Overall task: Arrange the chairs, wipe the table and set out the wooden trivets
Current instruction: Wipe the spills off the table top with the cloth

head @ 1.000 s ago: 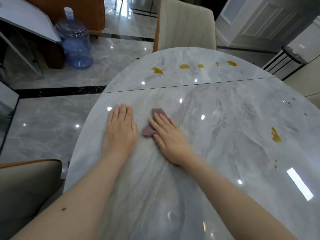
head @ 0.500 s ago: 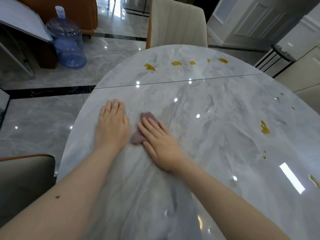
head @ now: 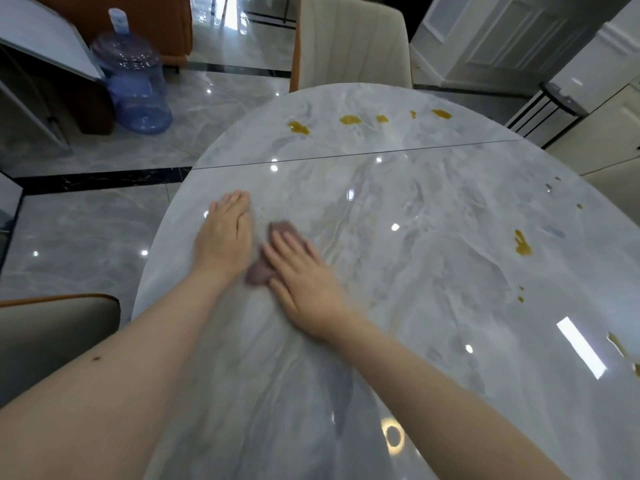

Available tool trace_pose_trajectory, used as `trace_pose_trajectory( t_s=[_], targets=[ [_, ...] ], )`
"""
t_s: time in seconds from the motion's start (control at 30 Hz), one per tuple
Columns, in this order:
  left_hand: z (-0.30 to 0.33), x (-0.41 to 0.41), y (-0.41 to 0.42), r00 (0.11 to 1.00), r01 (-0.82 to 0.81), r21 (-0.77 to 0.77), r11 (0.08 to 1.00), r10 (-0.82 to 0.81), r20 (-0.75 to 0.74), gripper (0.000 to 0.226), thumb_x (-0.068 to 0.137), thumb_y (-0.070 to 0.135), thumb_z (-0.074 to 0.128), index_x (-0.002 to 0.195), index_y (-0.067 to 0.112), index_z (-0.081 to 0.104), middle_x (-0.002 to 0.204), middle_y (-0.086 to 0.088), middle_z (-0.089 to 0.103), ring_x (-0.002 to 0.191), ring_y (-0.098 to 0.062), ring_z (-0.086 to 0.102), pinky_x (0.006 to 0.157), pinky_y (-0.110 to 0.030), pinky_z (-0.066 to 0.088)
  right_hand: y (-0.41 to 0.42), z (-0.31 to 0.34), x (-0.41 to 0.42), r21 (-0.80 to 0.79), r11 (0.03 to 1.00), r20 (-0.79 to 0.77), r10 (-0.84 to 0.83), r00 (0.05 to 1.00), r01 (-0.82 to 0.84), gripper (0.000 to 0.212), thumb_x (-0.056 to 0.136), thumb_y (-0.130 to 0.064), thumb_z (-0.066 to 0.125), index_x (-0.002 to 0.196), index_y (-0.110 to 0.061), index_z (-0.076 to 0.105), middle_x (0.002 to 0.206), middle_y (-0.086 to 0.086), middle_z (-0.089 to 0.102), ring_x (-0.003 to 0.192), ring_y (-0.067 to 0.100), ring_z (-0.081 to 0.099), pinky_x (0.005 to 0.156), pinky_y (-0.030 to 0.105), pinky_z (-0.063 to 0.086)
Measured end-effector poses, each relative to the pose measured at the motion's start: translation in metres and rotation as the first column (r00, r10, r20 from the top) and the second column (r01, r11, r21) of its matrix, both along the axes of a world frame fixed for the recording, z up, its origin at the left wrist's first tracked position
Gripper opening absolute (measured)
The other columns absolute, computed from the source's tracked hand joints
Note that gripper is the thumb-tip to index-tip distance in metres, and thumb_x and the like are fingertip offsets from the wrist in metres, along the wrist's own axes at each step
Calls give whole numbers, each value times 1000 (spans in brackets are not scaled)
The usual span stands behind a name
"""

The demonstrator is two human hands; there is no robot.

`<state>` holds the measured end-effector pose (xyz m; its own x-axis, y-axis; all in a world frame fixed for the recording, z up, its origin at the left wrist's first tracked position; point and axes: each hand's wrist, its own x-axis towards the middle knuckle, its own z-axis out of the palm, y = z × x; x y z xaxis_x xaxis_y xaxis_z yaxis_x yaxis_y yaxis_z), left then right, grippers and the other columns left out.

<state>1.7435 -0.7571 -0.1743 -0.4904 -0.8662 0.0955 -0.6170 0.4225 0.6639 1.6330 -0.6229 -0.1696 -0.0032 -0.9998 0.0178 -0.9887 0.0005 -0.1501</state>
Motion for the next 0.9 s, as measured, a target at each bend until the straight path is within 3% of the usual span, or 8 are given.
trace_pose_trajectory(
  t_s=[0.1,0.2,0.3,0.37,0.47,0.63,0.73,0.9],
  targets=[
    [6,20,14,997,61,-64,996,-57,56,61,88,24,19,139,3,44,146,-12,41,140,-26,30,118,-37,11,36,2,-28,44,993,11,107,994,-108,56,99,-45,21,147,-18,34,155,3,28,145,19,21,119,36,10],
    [17,64,54,984,-19,-126,992,41,172,55,92,22,21,139,4,42,145,-16,40,139,-33,29,117,-48,11,3,6,-42,50,959,-6,-279,960,279,60,97,-47,18,150,-21,26,159,1,16,147,18,11,119,39,7],
    [19,91,103,953,-90,-152,984,129,275,62,87,30,20,139,3,44,146,-18,39,139,-36,30,115,-47,11,-50,3,-17,63,778,-34,-624,781,625,55,100,-38,25,151,-17,19,160,5,7,148,21,2,118,45,2],
    [12,102,127,930,-126,-179,976,179,320,62,85,29,24,135,2,48,143,-20,43,136,-37,35,113,-49,16,-71,3,13,71,789,-2,-612,791,611,57,100,-38,25,152,-16,16,160,6,5,148,22,0,118,47,-2],
    [4,118,153,917,-214,-170,962,258,305,60,85,24,26,135,0,48,143,-21,43,135,-35,38,112,-47,21,-62,2,70,61,927,13,-371,929,369,56,101,-37,27,152,-17,16,160,5,8,148,21,1,118,45,-1],
    [-1,138,182,925,-197,-161,967,237,295,57,87,17,26,136,-5,44,144,-23,40,137,-34,35,114,-40,15,37,1,104,23,996,24,-85,996,84,57,96,-42,26,147,-18,32,156,6,26,146,24,19,118,42,7],
    [-2,140,184,929,-180,-177,968,226,291,56,87,15,26,135,-6,45,143,-23,42,136,-35,35,115,-39,13,78,1,77,22,991,17,-129,991,129,59,94,-46,24,146,-21,35,155,3,29,144,21,23,117,39,12],
    [-1,140,185,940,-189,-184,965,232,250,59,87,18,17,136,-5,43,145,-22,40,139,-34,31,118,-40,14,45,3,49,52,909,-57,-410,910,413,56,99,-43,22,151,-23,20,160,1,11,148,17,7,118,38,4]
  ],
)
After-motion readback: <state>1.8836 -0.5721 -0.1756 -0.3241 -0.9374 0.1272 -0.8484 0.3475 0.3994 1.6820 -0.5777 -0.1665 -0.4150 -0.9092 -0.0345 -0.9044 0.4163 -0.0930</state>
